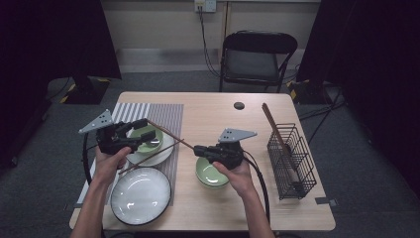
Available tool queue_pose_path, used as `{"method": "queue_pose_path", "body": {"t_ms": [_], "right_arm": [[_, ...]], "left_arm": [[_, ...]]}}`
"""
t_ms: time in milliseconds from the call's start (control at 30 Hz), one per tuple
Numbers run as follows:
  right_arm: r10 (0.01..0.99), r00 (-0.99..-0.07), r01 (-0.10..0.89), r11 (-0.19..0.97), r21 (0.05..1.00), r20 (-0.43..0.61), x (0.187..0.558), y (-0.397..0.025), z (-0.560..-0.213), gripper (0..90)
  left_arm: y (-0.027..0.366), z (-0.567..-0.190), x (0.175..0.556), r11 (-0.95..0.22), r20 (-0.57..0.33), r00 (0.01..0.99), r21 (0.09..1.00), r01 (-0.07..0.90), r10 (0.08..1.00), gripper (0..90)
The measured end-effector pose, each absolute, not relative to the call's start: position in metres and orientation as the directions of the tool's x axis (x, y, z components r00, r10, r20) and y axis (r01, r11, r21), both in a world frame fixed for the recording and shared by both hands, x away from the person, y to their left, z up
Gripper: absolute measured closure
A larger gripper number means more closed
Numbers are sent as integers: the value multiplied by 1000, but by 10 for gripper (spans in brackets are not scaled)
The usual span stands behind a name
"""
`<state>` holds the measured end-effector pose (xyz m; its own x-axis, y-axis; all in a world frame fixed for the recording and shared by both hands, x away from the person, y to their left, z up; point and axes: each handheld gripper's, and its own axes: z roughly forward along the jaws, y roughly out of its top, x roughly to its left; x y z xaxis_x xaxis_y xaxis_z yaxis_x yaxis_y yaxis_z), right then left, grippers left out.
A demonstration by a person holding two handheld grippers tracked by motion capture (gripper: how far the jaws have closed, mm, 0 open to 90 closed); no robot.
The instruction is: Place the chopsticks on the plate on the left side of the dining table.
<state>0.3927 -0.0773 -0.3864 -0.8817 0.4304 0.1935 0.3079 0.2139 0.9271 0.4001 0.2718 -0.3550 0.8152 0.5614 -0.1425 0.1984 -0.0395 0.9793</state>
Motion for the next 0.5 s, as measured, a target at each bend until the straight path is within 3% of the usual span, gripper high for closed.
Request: {"method": "queue_pose_path", "body": {"t_ms": [500], "right_arm": [[407, -895, 298, 246, 922, 181, 388, -65, -382, 865]], "left_arm": [[245, -367, 400, -183, -13, 845, 974, 130, 535, 279]]}}
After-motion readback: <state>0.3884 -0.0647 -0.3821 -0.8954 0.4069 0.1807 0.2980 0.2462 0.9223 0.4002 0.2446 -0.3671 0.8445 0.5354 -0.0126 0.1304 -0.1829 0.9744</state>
